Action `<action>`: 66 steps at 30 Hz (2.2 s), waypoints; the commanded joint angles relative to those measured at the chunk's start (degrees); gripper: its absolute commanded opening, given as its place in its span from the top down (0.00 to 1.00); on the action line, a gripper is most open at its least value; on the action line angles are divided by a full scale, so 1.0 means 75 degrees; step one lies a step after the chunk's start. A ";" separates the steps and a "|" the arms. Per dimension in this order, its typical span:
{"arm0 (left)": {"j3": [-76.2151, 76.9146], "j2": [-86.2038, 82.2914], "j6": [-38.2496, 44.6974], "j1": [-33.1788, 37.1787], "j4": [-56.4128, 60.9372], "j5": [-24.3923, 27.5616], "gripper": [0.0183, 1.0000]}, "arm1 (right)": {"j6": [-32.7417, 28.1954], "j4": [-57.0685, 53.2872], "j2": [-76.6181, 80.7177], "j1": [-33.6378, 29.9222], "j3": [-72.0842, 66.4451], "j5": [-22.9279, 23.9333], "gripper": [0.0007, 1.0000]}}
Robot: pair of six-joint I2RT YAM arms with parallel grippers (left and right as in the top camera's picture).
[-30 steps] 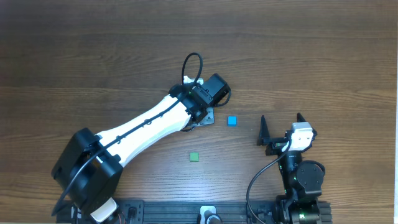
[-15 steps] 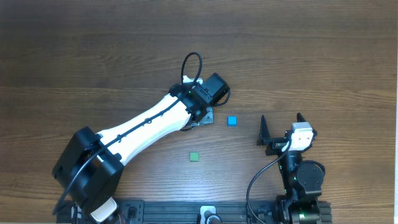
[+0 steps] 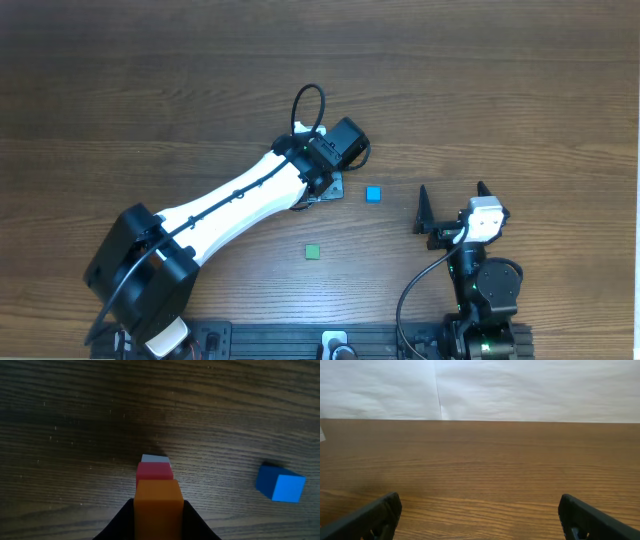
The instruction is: Stack Cubes
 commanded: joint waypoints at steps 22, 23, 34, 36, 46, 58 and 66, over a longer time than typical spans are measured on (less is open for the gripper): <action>-0.0035 0.0172 -0.0114 0.0050 -0.0003 -0.0154 0.86 | 0.0015 0.0009 -0.0047 -0.0050 -0.0064 -0.0064 0.01; -0.0035 0.0172 -0.0114 0.0050 -0.0003 -0.0160 0.86 | 0.0015 0.0012 -0.0047 -0.0050 -0.0064 -0.0061 0.01; -0.0035 0.0172 -0.0117 0.0099 -0.0003 -0.0210 0.87 | 0.0015 0.0009 -0.0047 -0.0050 -0.0064 -0.0064 0.01; -0.0035 0.0172 -0.0119 0.0099 -0.0003 -0.0207 0.87 | 0.0015 0.0012 -0.0047 -0.0050 -0.0064 -0.0061 0.01; -0.0035 0.0172 -0.0119 0.0099 -0.0003 -0.0198 0.78 | 0.0017 0.0009 -0.0047 -0.0050 -0.0064 -0.0061 0.01; -0.0032 0.0172 -0.0119 0.0099 -0.0003 -0.0181 0.61 | 0.0015 0.0012 -0.0047 -0.0050 -0.0064 -0.0061 0.01; -0.0032 -0.0055 -0.0140 0.0251 0.0181 -0.0242 0.11 | 0.0015 0.0009 -0.0047 -0.0050 -0.0064 -0.0061 0.01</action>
